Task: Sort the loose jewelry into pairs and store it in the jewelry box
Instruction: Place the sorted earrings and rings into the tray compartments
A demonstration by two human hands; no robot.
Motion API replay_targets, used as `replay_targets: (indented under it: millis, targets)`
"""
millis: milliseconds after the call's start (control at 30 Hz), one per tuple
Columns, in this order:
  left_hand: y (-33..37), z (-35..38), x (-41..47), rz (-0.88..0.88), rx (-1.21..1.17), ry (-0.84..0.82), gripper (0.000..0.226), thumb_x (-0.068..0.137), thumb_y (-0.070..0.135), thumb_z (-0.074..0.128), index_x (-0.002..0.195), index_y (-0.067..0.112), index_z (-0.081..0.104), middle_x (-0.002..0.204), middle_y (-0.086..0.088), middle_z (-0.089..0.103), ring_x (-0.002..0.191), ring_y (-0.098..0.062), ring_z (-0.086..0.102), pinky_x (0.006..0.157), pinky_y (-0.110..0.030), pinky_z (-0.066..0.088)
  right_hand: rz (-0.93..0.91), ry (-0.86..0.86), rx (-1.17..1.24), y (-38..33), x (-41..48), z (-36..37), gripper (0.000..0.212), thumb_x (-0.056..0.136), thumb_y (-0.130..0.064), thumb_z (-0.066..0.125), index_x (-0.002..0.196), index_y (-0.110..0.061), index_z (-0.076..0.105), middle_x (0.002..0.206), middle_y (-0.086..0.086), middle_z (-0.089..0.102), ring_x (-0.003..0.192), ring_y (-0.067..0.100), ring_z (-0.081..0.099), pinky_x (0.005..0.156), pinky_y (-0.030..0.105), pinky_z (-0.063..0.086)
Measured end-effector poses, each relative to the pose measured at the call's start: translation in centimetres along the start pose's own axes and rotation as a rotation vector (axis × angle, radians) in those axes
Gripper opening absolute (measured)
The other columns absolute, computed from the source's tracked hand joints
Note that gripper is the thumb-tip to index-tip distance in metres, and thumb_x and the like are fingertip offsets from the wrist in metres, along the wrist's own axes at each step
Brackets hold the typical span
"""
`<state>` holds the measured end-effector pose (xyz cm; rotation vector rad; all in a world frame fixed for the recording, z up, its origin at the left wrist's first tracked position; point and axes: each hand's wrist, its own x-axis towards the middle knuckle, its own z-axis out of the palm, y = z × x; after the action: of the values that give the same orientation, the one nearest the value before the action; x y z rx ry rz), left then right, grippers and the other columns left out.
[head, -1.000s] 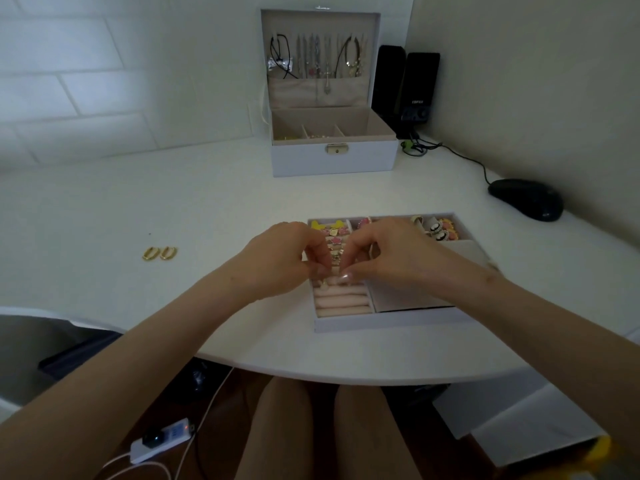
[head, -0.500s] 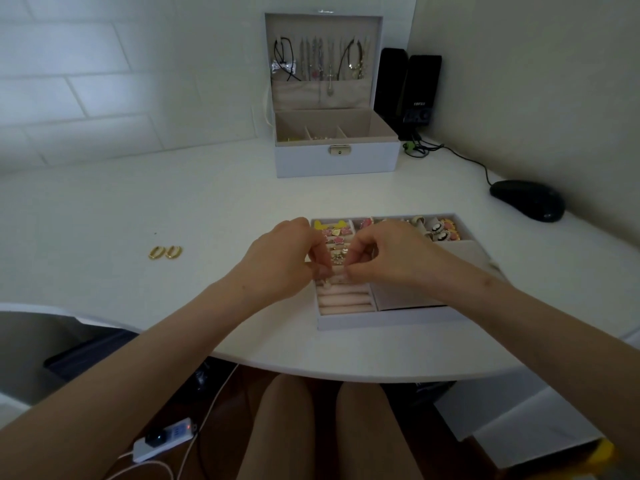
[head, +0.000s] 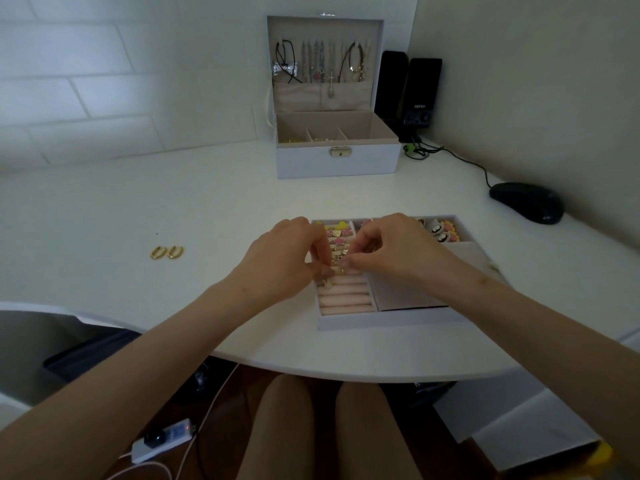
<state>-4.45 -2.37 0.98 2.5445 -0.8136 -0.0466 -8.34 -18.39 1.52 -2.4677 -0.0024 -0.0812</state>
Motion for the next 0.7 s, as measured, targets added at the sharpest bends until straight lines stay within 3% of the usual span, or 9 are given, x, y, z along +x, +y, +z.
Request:
replay_targets:
  millis: [167, 333, 467, 700]
  targets:
    - [-0.5, -0.4, -0.1, 0.022, -0.093, 0.035, 0.011, 0.082, 0.021, 0.068, 0.079, 0.027, 0.060, 0.082, 0.013, 0.051, 0.070, -0.003, 0.042, 0.072, -0.026, 0.037, -0.059, 0.076, -0.095, 0.1, -0.5, 0.6, 0.010, 0.077, -0.029, 0.073, 0.072, -0.022, 0.067, 0.066, -0.012, 0.059, 0.067, 0.005, 0.054, 0.067, 0.028, 0.046]
    - [-0.9, -0.7, -0.4, 0.049, -0.083, 0.052, 0.004, 0.083, 0.023, 0.067, 0.082, 0.027, 0.066, 0.079, 0.016, 0.050, 0.073, -0.003, 0.045, 0.074, -0.026, 0.040, -0.103, 0.135, -0.180, 0.1, -0.8, 0.4, 0.007, 0.079, -0.026, 0.069, 0.074, -0.024, 0.065, 0.062, -0.018, 0.050, 0.061, 0.000, 0.047, 0.057, 0.018, 0.036]
    - [-0.9, -0.4, -0.4, 0.068, -0.079, 0.014, 0.015, 0.082, 0.022, 0.067, 0.076, 0.034, 0.062, 0.080, 0.017, 0.050, 0.073, -0.002, 0.044, 0.070, -0.021, 0.038, -0.109, 0.114, -0.212, 0.0, -1.1, 0.8, 0.010, 0.079, -0.029, 0.069, 0.073, -0.026, 0.062, 0.062, -0.018, 0.049, 0.070, 0.003, 0.051, 0.065, 0.023, 0.040]
    - [-0.8, 0.4, 0.1, 0.058, -0.071, 0.024, 0.015, 0.080, 0.021, 0.070, 0.074, 0.031, 0.061, 0.081, 0.014, 0.050, 0.074, -0.005, 0.041, 0.073, -0.027, 0.038, -0.070, 0.082, -0.238, 0.2, -1.1, 0.8, 0.012, 0.080, -0.033, 0.069, 0.073, -0.026, 0.062, 0.066, -0.016, 0.053, 0.075, 0.004, 0.053, 0.069, 0.024, 0.040]
